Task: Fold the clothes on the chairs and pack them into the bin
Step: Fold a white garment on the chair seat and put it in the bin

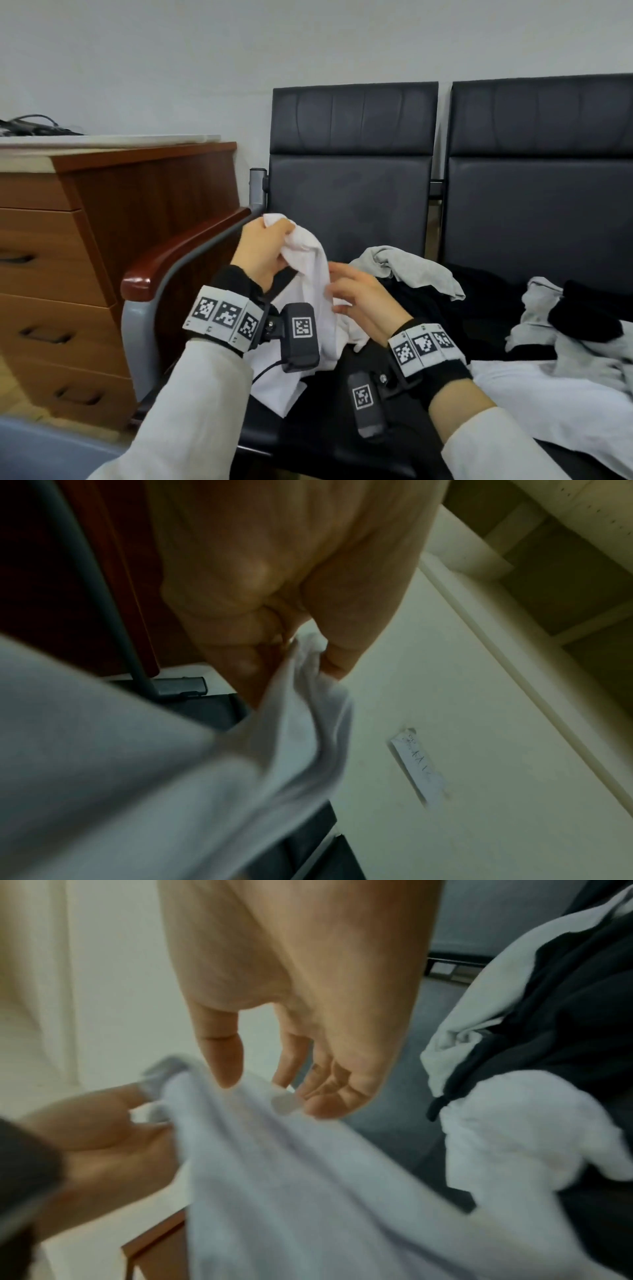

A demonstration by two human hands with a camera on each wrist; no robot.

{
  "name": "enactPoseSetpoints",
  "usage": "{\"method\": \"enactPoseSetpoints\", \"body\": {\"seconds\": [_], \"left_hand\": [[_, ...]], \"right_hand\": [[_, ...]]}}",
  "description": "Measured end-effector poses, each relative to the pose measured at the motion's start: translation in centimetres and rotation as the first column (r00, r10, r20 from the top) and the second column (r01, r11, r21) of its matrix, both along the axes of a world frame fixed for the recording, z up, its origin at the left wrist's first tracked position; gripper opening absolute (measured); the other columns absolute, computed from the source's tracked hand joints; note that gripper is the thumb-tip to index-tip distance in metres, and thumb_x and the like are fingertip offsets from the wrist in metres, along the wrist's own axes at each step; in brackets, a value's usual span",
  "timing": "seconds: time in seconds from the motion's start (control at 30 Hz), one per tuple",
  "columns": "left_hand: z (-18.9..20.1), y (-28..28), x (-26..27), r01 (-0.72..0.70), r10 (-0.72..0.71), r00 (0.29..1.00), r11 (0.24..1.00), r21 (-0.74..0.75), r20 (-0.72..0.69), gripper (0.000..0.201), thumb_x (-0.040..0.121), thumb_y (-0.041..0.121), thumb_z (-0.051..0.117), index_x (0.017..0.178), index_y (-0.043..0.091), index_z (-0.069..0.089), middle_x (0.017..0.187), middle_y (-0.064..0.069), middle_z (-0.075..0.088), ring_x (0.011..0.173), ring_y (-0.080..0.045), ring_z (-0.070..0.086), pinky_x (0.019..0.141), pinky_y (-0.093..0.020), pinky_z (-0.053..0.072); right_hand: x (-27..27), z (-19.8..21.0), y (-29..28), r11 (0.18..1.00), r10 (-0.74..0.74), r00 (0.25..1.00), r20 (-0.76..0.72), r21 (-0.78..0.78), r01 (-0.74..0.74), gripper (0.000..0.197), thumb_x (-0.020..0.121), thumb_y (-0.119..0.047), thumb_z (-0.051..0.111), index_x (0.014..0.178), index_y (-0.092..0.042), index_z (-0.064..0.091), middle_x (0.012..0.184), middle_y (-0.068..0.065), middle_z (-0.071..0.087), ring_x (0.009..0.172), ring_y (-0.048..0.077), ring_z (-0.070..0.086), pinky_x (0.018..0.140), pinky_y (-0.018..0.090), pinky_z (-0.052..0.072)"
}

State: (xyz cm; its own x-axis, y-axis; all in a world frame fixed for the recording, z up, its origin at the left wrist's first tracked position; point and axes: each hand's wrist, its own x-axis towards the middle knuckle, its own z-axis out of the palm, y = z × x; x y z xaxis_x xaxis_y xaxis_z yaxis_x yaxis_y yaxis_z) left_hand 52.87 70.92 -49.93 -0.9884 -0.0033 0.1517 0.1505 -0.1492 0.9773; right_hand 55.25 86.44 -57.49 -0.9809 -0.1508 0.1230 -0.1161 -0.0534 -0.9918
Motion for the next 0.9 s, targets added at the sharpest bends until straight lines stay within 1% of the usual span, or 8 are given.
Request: {"method": "enactPoseSetpoints", "body": {"seconds": [0.17, 0.3, 0.4, 0.6, 0.67, 0.73, 0.83, 0.9], "left_hand": [[-0.9, 1.3, 0.0, 0.033, -0.036, 0.999, 0.991, -0.128, -0.025, 0.028, 0.09, 0.003, 0.049, 0.118, 0.004, 0.052, 0.106, -0.016, 0.061, 0.089, -0.024, 0.065, 0.057, -0.025, 0.055], [-1.2, 2.2, 0.3, 0.026, -0.043, 0.997, 0.967, -0.252, -0.063, 0.022, 0.092, 0.003, 0.045, 0.107, 0.01, 0.06, 0.103, -0.014, 0.062, 0.088, -0.023, 0.064, 0.067, -0.032, 0.058], [-1.5, 2.5, 0.6, 0.089, -0.089, 0.996, 0.969, -0.232, 0.009, 0.024, 0.093, 0.004, 0.04, 0.102, 0.004, 0.063, 0.096, -0.014, 0.063, 0.081, -0.019, 0.064, 0.063, -0.027, 0.057], [-1.5, 2.2, 0.1, 0.108, -0.103, 0.994, 0.966, -0.235, 0.033, 0.029, 0.094, 0.011, 0.038, 0.103, 0.007, 0.065, 0.102, -0.012, 0.068, 0.09, -0.021, 0.067, 0.07, -0.027, 0.053], [-1.2, 2.1, -0.1, 0.128, -0.114, 0.991, 0.952, -0.277, 0.066, 0.033, 0.095, 0.02, 0.034, 0.101, 0.009, 0.065, 0.1, -0.009, 0.069, 0.09, -0.019, 0.065, 0.073, -0.029, 0.05], [-1.4, 1.9, -0.5, 0.129, -0.113, 0.991, 0.926, -0.354, 0.066, 0.032, 0.093, 0.019, 0.039, 0.105, 0.01, 0.067, 0.103, -0.007, 0.067, 0.09, -0.018, 0.06, 0.075, -0.029, 0.047], [-2.6, 1.3, -1.7, -0.002, -0.062, 0.995, 0.792, -0.611, -0.082, 0.036, 0.08, 0.001, 0.048, 0.092, 0.029, 0.067, 0.117, -0.008, 0.059, 0.101, -0.023, 0.055, 0.088, -0.035, 0.049], [-3.6, 1.1, -1.6, 0.012, -0.105, 0.987, 0.807, -0.59, -0.123, 0.047, 0.077, -0.009, 0.045, 0.094, 0.033, 0.057, 0.124, -0.007, 0.055, 0.113, -0.025, 0.053, 0.095, -0.036, 0.047]], "right_hand": [[0.5, 2.1, -2.0, 0.942, -0.327, 0.912, -0.246, -0.01, 0.335, 0.039, 0.082, -0.026, 0.071, 0.117, -0.026, 0.054, 0.111, 0.002, 0.058, 0.096, 0.012, 0.061, 0.071, 0.019, 0.047], [0.1, 1.4, -2.1, 0.92, -0.328, 0.876, -0.355, 0.092, 0.382, 0.04, 0.075, -0.026, 0.076, 0.108, -0.031, 0.055, 0.112, -0.001, 0.055, 0.102, 0.011, 0.059, 0.078, 0.021, 0.05], [-0.1, 0.9, -1.7, 0.801, -0.366, 0.801, -0.473, 0.278, 0.53, 0.037, 0.076, -0.015, 0.072, 0.108, -0.03, 0.06, 0.114, -0.007, 0.05, 0.106, 0.009, 0.052, 0.087, 0.022, 0.047], [-0.1, 0.5, -0.7, 0.691, -0.478, 0.675, -0.562, 0.234, 0.684, 0.008, 0.085, -0.023, 0.068, 0.08, -0.016, 0.067, 0.086, 0.0, 0.061, 0.078, 0.009, 0.056, 0.064, 0.011, 0.041], [-0.3, 0.4, -0.3, 0.705, -0.486, 0.692, -0.534, 0.23, 0.671, 0.021, 0.087, -0.024, 0.066, 0.071, -0.012, 0.065, 0.076, 0.003, 0.059, 0.069, 0.013, 0.054, 0.061, 0.013, 0.04], [-0.1, 0.9, -0.2, 0.817, -0.473, 0.78, -0.409, 0.127, 0.562, 0.02, 0.091, -0.022, 0.061, 0.074, -0.013, 0.068, 0.071, 0.006, 0.062, 0.067, 0.013, 0.057, 0.062, 0.027, 0.049], [0.0, 1.7, -0.1, 0.942, -0.33, 0.931, -0.155, -0.112, 0.315, 0.022, 0.098, -0.019, 0.05, 0.102, -0.008, 0.07, 0.1, 0.013, 0.071, 0.096, 0.024, 0.067, 0.086, 0.041, 0.056], [0.3, 2.1, 0.0, 0.955, -0.18, 0.983, -0.037, -0.248, 0.166, 0.03, 0.101, -0.021, 0.045, 0.113, -0.001, 0.064, 0.113, 0.02, 0.066, 0.104, 0.029, 0.063, 0.092, 0.041, 0.052]]}}
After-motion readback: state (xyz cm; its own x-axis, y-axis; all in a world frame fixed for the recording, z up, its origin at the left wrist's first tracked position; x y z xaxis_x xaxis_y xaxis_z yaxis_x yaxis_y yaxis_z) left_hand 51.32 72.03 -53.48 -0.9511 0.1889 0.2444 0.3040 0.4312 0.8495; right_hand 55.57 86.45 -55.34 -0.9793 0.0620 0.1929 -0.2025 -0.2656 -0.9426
